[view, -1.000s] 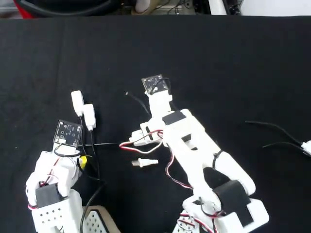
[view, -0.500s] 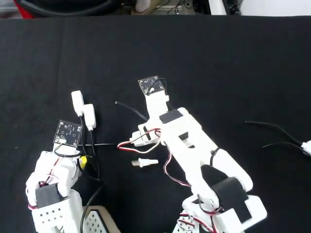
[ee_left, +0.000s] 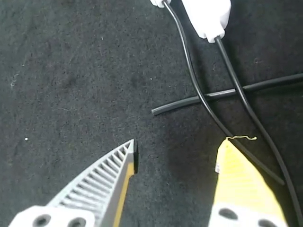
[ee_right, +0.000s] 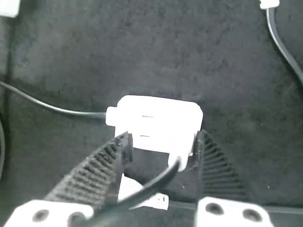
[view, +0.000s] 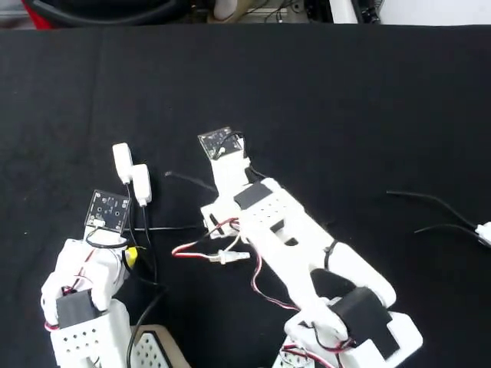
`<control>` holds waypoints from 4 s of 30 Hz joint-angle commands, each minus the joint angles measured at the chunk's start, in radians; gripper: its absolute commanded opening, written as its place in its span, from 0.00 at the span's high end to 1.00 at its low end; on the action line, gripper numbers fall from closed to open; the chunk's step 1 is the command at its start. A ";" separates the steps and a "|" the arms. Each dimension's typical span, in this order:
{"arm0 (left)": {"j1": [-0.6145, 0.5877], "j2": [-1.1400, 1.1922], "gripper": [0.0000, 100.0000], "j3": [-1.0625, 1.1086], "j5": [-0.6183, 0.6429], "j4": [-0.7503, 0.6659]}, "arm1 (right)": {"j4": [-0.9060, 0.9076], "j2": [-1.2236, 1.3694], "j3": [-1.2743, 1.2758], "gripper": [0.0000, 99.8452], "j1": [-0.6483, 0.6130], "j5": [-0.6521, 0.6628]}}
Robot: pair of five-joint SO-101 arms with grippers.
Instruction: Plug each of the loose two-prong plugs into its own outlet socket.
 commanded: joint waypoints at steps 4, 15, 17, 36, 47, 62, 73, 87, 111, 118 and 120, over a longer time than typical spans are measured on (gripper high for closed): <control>0.013 -0.006 0.73 -0.007 -0.006 0.006 | -0.003 0.088 -0.113 0.79 -0.017 -0.032; 0.030 -0.005 0.73 0.004 -0.008 0.005 | -0.003 0.214 -0.208 0.54 -0.063 -0.117; 0.030 -0.005 0.73 0.004 -0.008 0.005 | -0.003 0.219 -0.220 0.55 -0.091 -0.149; 0.030 -0.005 0.73 0.005 -0.008 0.005 | -0.086 0.222 -0.214 0.73 -0.060 -0.152; 0.030 -0.005 0.73 0.005 -0.008 0.005 | -0.081 0.423 -0.302 0.73 -0.100 -0.150; 0.030 -0.005 0.73 0.004 -0.008 0.005 | 0.014 0.426 -0.335 0.97 -0.100 -0.100; 0.030 -0.005 0.73 0.004 -0.008 0.005 | 0.127 0.421 -0.403 0.99 -0.040 -0.072; 0.030 -0.005 0.73 0.005 -0.008 0.005 | 0.273 0.099 -0.372 0.99 0.190 0.017; 0.030 -0.005 0.73 0.008 -0.048 0.008 | 0.236 -0.306 -0.357 0.99 1.277 0.566; 0.030 -0.005 0.73 0.008 -0.048 0.008 | -0.044 -0.096 -0.358 0.99 1.405 0.568; 0.030 -0.005 0.73 0.008 -0.048 0.008 | -0.126 -0.013 -0.360 0.99 1.422 0.569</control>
